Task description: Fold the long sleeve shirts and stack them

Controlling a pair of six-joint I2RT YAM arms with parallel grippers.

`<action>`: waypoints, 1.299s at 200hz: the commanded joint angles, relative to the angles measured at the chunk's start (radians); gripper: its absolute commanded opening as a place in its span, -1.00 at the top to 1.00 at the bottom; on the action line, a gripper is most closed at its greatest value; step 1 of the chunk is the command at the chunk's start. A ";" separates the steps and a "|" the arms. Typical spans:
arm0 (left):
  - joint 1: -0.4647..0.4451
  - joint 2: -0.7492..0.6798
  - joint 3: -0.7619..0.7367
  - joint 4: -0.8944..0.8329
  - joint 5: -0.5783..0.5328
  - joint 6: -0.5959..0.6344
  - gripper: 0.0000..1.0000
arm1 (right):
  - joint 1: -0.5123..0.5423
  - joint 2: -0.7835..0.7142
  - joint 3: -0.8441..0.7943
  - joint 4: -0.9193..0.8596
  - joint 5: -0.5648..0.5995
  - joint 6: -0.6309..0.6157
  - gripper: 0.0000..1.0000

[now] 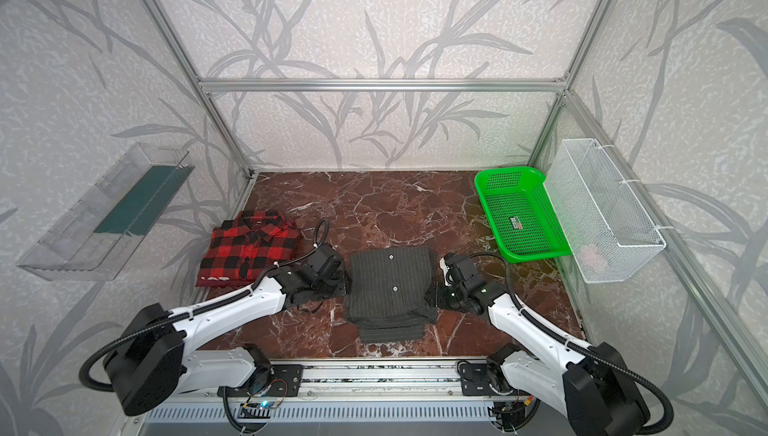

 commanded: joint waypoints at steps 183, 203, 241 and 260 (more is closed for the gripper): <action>-0.391 0.127 0.095 0.077 -0.095 -0.309 0.03 | -0.088 0.789 0.881 0.004 -0.053 -0.258 -0.29; -0.392 0.093 0.108 0.028 -0.099 -0.300 -0.01 | -0.100 0.666 0.824 -0.013 -0.047 -0.248 -0.48; -0.392 0.038 0.180 -0.125 -0.133 -0.211 -0.09 | -0.114 0.420 0.627 -0.004 -0.008 -0.138 -0.98; -0.390 0.036 0.219 -0.180 -0.170 -0.149 -0.10 | -0.116 0.320 0.521 -0.001 -0.022 -0.092 -0.98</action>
